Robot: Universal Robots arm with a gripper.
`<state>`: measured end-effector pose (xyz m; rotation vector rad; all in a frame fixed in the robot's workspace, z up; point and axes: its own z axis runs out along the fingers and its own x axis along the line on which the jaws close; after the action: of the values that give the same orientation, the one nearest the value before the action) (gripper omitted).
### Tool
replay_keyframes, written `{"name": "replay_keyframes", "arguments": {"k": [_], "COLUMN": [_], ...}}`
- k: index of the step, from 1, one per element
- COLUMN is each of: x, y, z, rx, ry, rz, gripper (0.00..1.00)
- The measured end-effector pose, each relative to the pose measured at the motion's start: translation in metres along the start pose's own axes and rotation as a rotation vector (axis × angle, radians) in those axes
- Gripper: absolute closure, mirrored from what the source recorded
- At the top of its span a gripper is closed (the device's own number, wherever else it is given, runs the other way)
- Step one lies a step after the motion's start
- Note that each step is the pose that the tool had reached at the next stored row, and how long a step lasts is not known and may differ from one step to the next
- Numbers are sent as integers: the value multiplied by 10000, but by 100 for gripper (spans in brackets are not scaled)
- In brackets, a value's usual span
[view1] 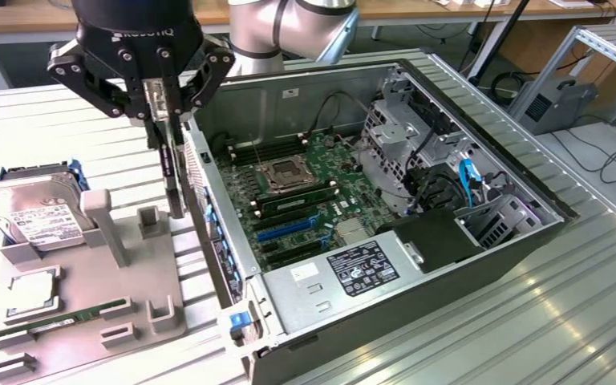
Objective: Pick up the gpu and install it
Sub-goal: 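Pick up the gpu and move the gpu toward the slot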
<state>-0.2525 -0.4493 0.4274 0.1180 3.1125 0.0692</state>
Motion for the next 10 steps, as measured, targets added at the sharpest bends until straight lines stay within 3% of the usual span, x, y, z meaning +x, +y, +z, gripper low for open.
{"name": "replay_keyframes", "arguments": {"k": [1, 3, 10], "x": [-149, -305, -371], "y": [11, 23, 28], "z": [5, 11, 14], "rx": [-1, 0, -1], "ry": [0, 0, -1], "rz": [-1, 0, 0], "gripper": [74, 74, 74]}}
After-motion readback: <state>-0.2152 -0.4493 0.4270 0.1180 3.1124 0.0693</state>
